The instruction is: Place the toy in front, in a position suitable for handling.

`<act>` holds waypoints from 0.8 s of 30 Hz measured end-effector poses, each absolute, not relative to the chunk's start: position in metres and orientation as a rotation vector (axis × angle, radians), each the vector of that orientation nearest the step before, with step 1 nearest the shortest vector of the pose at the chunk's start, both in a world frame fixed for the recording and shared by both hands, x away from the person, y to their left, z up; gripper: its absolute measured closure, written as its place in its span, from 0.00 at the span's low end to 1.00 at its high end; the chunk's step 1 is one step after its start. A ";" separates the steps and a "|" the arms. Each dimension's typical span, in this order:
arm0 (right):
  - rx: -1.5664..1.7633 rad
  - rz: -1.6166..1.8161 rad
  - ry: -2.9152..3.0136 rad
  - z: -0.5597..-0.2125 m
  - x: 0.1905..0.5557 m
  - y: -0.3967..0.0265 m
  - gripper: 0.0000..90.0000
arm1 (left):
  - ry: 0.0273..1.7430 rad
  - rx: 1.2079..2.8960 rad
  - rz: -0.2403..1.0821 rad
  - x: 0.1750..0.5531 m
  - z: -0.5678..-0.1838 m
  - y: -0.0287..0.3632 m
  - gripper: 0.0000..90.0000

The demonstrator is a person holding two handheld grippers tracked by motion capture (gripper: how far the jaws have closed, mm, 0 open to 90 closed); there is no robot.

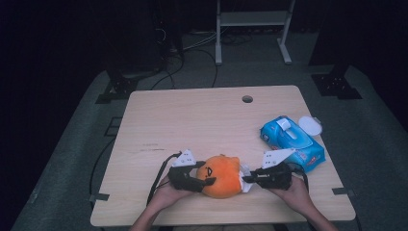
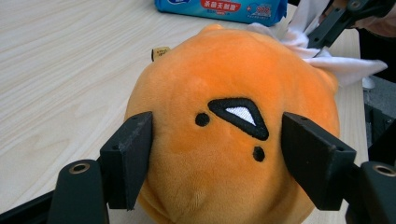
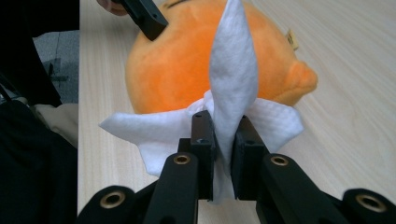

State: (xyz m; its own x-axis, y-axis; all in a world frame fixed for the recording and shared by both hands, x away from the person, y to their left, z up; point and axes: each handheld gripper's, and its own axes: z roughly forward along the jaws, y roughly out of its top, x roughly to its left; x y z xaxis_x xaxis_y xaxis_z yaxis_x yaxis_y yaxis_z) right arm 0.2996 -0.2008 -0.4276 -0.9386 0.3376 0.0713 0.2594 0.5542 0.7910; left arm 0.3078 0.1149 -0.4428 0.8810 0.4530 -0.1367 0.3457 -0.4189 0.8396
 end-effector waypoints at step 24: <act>0.672 1.370 2.665 -0.434 0.337 -0.209 0.89 | 0.492 2.070 0.193 0.295 -0.441 0.108 0.32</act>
State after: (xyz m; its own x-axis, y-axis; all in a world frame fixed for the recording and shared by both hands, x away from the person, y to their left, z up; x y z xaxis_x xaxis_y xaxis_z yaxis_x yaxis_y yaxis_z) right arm 0.3371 -0.2090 -0.4341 -0.9018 0.4108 0.1342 0.3482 0.5068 0.7886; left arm 0.2948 0.1081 -0.4408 0.9060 0.4190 -0.0600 0.2666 -0.4547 0.8498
